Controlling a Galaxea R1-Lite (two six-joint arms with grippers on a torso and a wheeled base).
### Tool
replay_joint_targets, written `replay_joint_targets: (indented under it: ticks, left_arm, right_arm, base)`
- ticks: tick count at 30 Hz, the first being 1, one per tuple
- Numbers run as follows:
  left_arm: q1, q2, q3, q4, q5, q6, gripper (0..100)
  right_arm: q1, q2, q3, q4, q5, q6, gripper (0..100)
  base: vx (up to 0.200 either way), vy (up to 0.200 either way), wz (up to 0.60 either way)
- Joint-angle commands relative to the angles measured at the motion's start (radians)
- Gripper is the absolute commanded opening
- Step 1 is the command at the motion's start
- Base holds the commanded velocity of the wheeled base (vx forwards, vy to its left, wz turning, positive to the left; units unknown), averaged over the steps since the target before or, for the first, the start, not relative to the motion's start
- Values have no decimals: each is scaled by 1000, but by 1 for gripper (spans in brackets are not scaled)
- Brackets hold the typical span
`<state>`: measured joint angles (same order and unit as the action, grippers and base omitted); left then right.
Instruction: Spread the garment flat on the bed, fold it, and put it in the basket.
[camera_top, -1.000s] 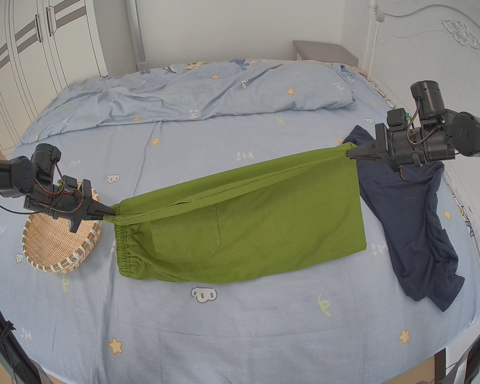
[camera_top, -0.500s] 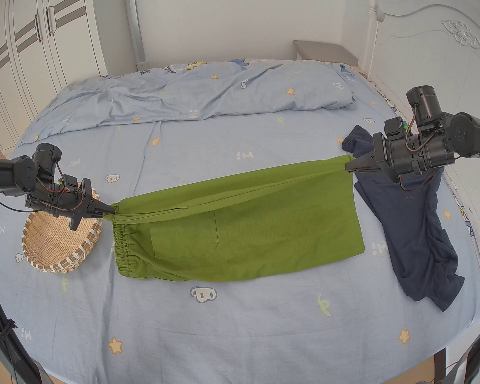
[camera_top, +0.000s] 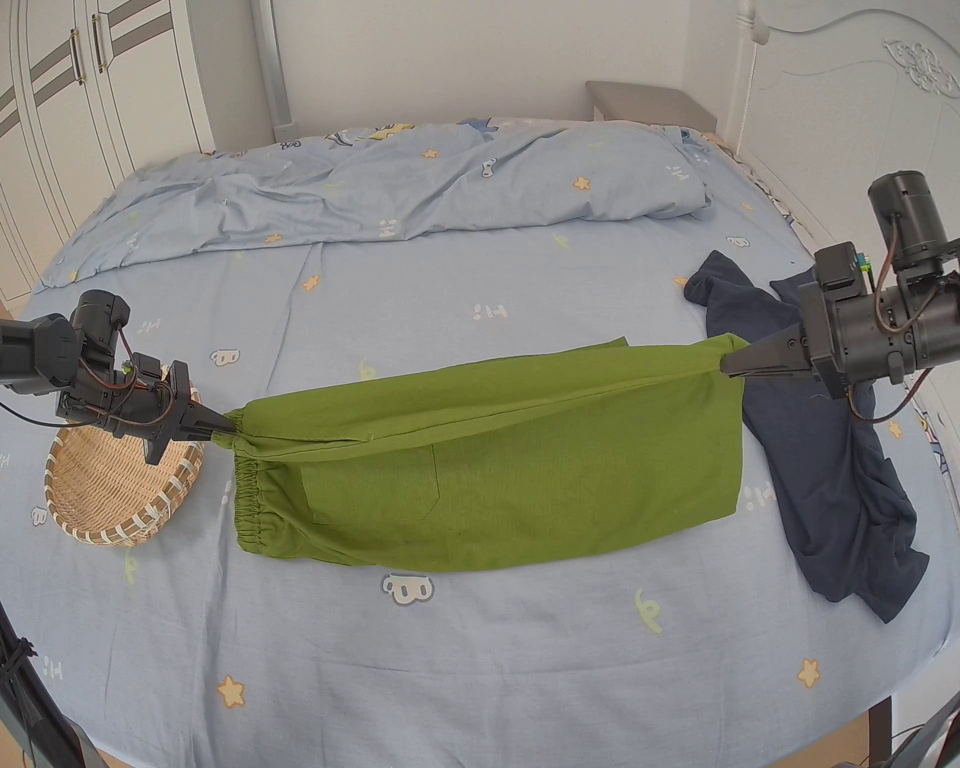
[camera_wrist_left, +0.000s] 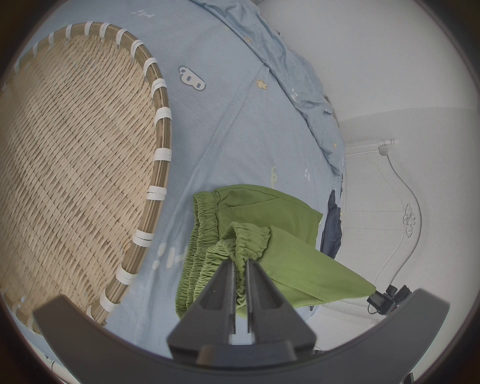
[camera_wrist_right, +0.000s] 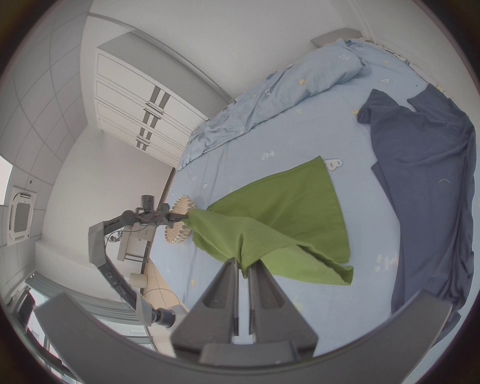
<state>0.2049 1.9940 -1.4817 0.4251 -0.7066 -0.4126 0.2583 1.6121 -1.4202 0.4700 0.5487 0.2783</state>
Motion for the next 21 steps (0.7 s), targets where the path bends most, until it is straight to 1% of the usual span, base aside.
replay_joint_targets:
  ticks: [1, 4, 15, 21]
  left_arm:
    - [-4, -9, 6, 0, -1, 0, 0]
    - [-4, -11, 8, 0, -1, 0, 0]
    - [2, -9, 8, 1, -1, 0, 0]
    - [5, -8, 6, 1, -1, -2, 0]
  right_arm:
    - [59, -150, 46, 12, -3, 33, 0]
    - [85, -182, 73, 10, -13, 42, 0]
    - [70, -164, 80, -8, -13, 32, 0]
    - [21, -63, 78, -126, -1, 33, 0]
  base:
    - [0, 0, 0]
    - [0, 0, 0]
    - [0, 0, 0]
    - [0, 0, 0]
